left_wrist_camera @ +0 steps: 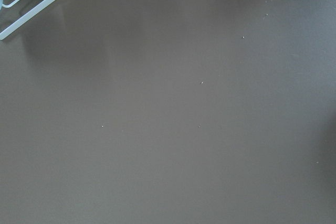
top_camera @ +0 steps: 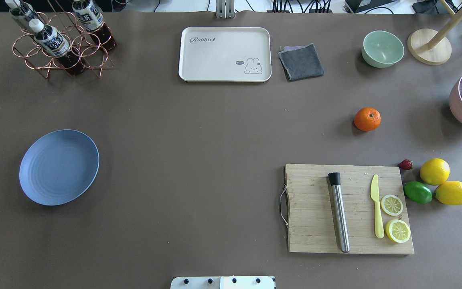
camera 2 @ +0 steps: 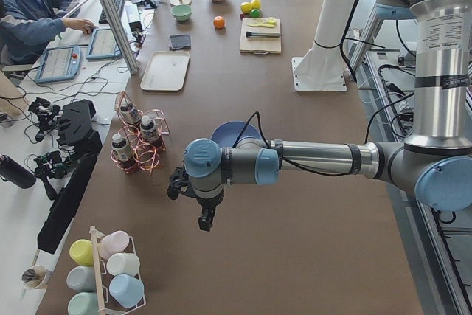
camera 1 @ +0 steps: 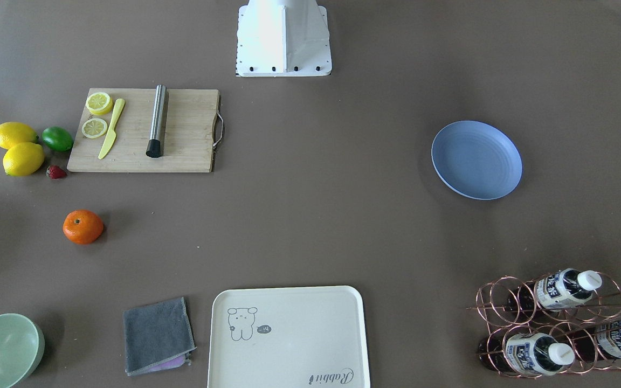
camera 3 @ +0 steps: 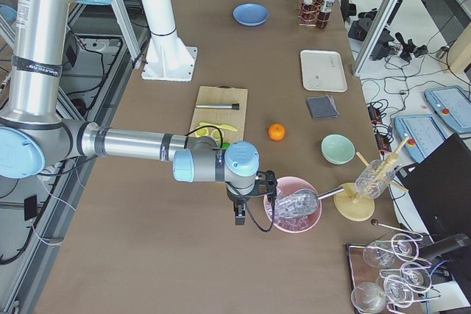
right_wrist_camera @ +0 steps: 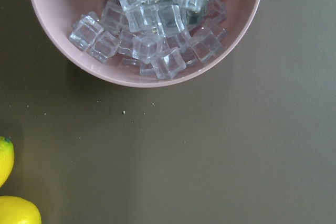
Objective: Pick orange to plate
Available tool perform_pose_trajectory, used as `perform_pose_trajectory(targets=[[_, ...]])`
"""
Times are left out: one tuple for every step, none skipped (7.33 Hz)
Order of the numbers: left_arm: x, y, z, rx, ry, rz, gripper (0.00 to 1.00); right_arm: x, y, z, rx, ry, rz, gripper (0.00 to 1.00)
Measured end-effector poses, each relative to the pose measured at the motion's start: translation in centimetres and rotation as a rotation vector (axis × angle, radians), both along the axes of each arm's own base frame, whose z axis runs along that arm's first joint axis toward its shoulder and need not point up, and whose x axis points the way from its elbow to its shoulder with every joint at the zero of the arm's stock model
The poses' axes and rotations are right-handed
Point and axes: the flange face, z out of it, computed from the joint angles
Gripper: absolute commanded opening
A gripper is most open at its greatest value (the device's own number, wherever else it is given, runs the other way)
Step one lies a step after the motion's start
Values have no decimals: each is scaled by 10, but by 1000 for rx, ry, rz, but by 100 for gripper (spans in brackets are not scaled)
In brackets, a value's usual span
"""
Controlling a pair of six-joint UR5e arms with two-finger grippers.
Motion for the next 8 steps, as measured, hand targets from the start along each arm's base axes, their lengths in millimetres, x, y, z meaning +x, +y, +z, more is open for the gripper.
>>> perform_pose_trajectory(targets=[[0, 0, 0, 0, 0, 0, 98, 0, 0, -1, 4, -1, 0, 100], [0, 0, -1, 2, 0, 1, 98, 0, -1, -3, 9, -2, 0, 100], [1, -1, -3, 6, 0, 2, 98, 0, -2, -5, 13, -3, 0, 100], [2, -1, -5, 13, -1, 5, 98, 0, -2, -6, 17, -5, 0, 100], [3, -3, -6, 25, -2, 8, 98, 0, -2, -8, 20, -5, 0, 100], [4, -4, -8, 40, -2, 10, 98, 0, -3, -8, 21, -5, 0, 100], [5, -6, -10, 49, -2, 11, 98, 0, -3, -8, 21, -6, 0, 100], [5, -8, -12, 57, -2, 11, 98, 0, -3, -8, 21, -6, 0, 100]])
